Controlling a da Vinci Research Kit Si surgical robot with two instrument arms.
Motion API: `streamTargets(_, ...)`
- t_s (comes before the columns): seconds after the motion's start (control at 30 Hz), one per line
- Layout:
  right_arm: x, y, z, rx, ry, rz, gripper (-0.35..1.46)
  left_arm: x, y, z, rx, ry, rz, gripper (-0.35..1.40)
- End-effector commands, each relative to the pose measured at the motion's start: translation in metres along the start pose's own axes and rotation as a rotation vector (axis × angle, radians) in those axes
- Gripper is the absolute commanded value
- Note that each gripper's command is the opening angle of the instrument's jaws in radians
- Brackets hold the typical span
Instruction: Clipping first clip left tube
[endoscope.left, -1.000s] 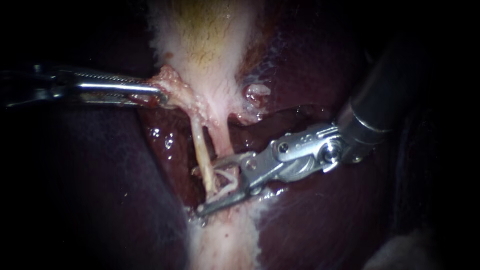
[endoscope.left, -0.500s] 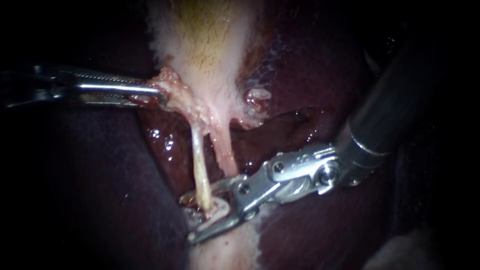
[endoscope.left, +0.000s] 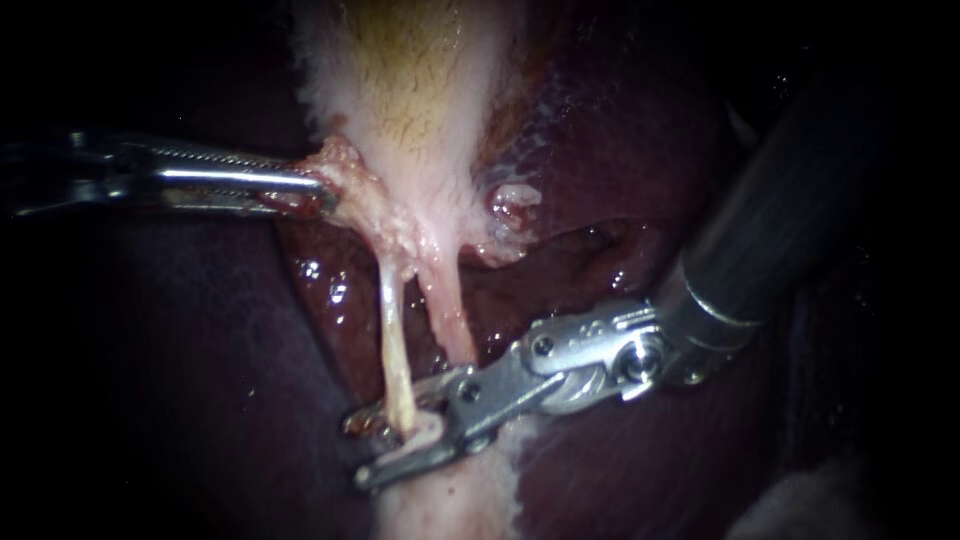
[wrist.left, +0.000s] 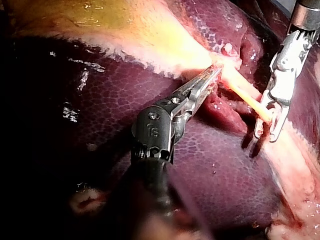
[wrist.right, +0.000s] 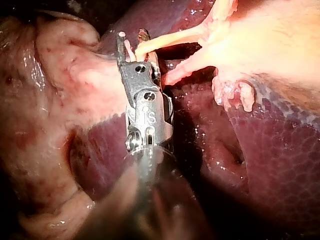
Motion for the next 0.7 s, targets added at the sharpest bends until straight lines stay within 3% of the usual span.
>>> streamTargets(0.03,0.0,0.0,-0.0001,-0.002,-0.002,0.018,-0.11,0.0,0.0,0.0,0.0,0.0,0.0,-0.35)
streamTargets(0.17,0.0,0.0001,-0.0003,-0.005,-0.006,0.037,-0.35,0.0,0.0,0.0,0.0,0.0,0.0,-0.35)
streamTargets(0.27,0.0001,0.0001,-0.0006,-0.012,-0.032,0.152,-0.35,0.0,0.0,0.0,0.0,0.0,0.0,-0.35)
streamTargets(0.7,0.0,0.0,-0.0008,-0.012,-0.041,0.159,-0.35,-0.0001,-0.0003,0.0,-0.001,0.0,0.0,-0.35)
